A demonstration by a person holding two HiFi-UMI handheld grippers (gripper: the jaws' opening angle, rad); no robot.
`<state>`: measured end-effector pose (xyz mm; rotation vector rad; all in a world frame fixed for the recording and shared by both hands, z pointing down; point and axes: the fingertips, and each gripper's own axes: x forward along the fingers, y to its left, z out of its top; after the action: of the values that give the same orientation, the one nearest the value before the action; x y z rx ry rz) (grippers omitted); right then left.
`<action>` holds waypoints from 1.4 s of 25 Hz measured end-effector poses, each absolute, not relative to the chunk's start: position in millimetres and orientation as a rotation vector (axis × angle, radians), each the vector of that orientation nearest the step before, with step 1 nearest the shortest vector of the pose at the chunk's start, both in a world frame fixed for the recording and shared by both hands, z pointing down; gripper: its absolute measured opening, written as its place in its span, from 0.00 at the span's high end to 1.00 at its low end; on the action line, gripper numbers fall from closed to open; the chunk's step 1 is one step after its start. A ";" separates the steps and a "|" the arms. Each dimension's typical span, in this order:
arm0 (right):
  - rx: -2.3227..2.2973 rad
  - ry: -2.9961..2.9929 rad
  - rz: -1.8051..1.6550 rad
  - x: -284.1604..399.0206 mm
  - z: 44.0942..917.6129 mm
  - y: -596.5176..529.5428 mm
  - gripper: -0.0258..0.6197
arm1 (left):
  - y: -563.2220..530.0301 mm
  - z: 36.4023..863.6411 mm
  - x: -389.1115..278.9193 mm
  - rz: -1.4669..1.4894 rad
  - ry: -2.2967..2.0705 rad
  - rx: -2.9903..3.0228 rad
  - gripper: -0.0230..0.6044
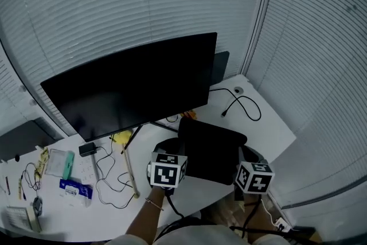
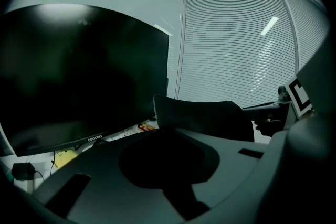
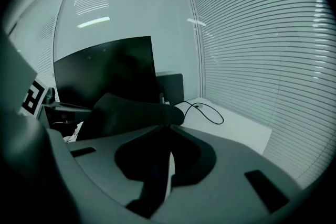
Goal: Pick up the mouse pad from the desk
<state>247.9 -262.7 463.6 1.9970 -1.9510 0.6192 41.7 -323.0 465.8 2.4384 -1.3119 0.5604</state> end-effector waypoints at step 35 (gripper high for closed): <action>2.109 -2.051 0.341 282.1 352.0 -292.4 0.88 | -362.5 351.5 80.3 0.306 -1.363 2.689 0.89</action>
<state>282.1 -292.4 352.0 2.1089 -2.0512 0.3405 80.3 -362.5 351.5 2.6892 -1.3633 0.3064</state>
